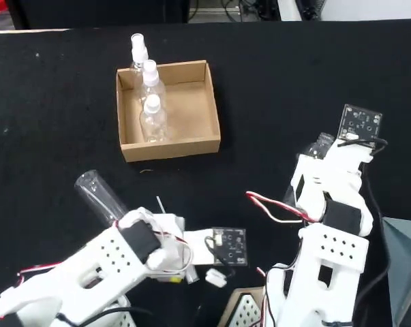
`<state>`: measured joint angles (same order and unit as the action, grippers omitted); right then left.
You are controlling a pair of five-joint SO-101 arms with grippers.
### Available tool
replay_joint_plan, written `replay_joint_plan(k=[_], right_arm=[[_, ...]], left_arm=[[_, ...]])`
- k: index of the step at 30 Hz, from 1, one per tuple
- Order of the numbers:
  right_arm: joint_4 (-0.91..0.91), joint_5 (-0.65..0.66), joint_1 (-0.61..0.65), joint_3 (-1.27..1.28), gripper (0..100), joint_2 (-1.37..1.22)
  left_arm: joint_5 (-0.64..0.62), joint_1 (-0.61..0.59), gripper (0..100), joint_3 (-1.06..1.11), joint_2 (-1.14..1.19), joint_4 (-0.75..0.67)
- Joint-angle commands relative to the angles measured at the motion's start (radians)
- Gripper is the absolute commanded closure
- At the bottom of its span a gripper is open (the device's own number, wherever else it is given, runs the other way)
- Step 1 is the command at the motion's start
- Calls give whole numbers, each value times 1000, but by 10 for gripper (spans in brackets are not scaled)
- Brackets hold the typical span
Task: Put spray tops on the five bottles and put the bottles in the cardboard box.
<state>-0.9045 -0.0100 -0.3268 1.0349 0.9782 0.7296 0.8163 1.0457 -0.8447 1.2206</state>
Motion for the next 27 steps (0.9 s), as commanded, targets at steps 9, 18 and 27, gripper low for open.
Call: replay_joint_plan(k=[9,18,27], right_arm=[[48,-8,-20,-31,946,33],[48,-6,-17,-30,946,33],[48,-6,-17,-28,946,33]], left_arm=[[-23,54,798,-84,264,-183],[-28,53,798,-30,272,-281],[-97,42,799,-2,270,-327]])
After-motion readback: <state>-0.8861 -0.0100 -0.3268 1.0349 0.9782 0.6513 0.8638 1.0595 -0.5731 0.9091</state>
